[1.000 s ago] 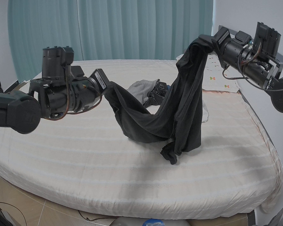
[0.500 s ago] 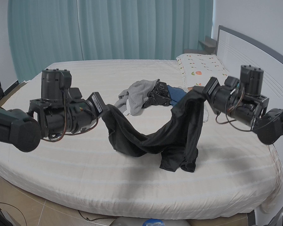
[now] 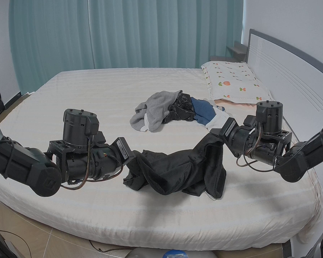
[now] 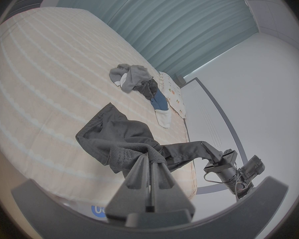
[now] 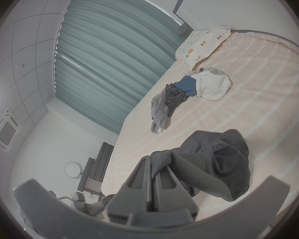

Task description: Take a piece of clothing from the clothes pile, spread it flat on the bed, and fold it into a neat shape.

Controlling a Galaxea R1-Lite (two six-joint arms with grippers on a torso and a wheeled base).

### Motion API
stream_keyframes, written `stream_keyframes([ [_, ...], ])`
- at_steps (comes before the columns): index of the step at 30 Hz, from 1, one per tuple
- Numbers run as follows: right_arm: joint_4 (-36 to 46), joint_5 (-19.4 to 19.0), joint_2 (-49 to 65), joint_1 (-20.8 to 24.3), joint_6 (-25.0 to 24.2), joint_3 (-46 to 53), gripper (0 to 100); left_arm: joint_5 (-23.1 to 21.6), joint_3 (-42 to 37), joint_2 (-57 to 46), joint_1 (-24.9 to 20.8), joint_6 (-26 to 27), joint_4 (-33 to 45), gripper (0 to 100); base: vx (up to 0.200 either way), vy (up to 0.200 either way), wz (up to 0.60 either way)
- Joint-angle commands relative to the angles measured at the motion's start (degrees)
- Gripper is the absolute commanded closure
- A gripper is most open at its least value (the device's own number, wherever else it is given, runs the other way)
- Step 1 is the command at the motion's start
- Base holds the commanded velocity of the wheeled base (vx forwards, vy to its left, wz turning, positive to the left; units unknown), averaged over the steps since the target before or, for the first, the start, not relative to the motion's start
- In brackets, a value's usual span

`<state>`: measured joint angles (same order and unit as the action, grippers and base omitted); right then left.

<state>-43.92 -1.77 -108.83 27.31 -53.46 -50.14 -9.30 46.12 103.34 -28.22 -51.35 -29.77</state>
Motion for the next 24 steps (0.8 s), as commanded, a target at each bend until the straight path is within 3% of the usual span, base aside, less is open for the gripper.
stream_keyframes([
  [1,0.0,0.0,0.0,0.2,0.0,0.6,100,-0.5,-1.4,1.7,0.0,-0.1,-1.4,100,-0.200,0.000,0.00],
  [7,0.0,0.2,0.4,1.3,0.1,1.5,100,-0.5,-3.0,1.2,0.2,-0.5,-2.0,100,-0.200,0.000,0.00],
  [22,0.0,0.3,0.9,1.3,0.1,1.6,100,-0.4,-2.5,0.5,0.7,-5.4,-4.6,100,0.000,0.000,0.00],
  [24,0.0,0.4,0.8,1.3,0.1,1.6,100,-0.5,-2.4,0.3,1.2,-6.0,-4.6,100,0.000,0.200,0.00],
])
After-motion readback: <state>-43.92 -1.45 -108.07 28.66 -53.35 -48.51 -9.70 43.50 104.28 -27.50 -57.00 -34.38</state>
